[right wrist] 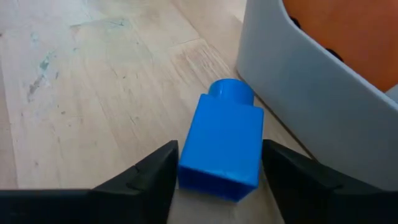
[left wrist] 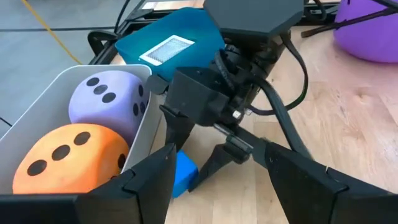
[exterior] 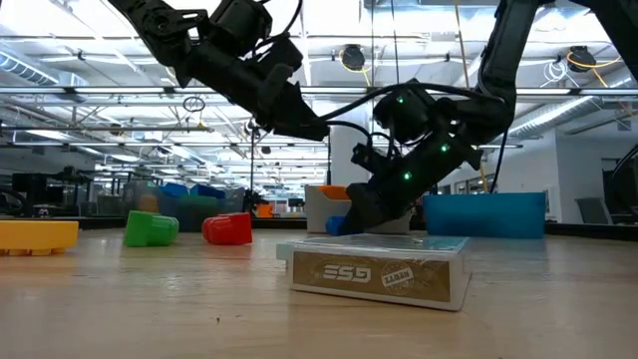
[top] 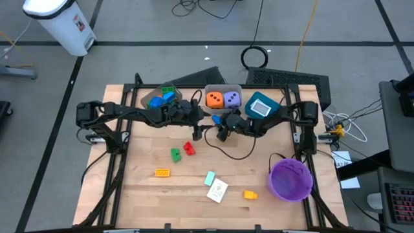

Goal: Pick & Place Toys
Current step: Put the blue gamepiece into the black bin

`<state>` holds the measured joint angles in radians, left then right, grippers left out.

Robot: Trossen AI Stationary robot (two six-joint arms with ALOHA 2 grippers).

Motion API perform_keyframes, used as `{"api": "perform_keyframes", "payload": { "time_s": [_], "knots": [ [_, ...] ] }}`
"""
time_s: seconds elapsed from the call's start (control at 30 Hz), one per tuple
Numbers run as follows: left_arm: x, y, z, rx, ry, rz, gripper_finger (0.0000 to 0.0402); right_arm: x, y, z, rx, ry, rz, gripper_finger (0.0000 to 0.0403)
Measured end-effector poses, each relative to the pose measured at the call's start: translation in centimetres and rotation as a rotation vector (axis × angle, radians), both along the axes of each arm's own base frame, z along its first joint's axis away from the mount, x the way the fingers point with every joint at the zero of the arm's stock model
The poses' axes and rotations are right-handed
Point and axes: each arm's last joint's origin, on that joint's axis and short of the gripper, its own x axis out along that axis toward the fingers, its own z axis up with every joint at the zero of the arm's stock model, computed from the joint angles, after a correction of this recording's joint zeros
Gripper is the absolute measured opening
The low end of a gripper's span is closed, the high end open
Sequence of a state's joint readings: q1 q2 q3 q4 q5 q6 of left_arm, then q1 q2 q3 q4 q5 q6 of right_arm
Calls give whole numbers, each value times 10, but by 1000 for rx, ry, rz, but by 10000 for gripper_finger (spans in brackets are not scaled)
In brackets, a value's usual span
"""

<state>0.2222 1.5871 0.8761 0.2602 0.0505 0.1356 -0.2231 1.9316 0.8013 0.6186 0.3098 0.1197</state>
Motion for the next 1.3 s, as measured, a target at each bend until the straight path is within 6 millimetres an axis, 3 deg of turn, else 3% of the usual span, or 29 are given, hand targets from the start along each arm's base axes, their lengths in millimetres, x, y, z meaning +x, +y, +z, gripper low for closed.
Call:
{"api": "perform_keyframes", "payload": {
  "time_s": [0.27,0.6,0.83,1.0,1.3],
  "knots": [
    [-1,0,-1,-6,14,2,253,3,1,5,14,-52,76,124],
    [-5,-1,-1,-4,57,-5,253,3,29,58,-29,-152,254,152],
    [-7,-4,4,-15,47,-114,253,-8,46,89,-91,-138,336,132],
    [-6,-11,5,-15,31,-190,253,-13,47,99,-90,-139,339,135],
    [-5,-16,5,24,39,-164,253,-13,53,101,-66,-161,391,134]
  ]
}}
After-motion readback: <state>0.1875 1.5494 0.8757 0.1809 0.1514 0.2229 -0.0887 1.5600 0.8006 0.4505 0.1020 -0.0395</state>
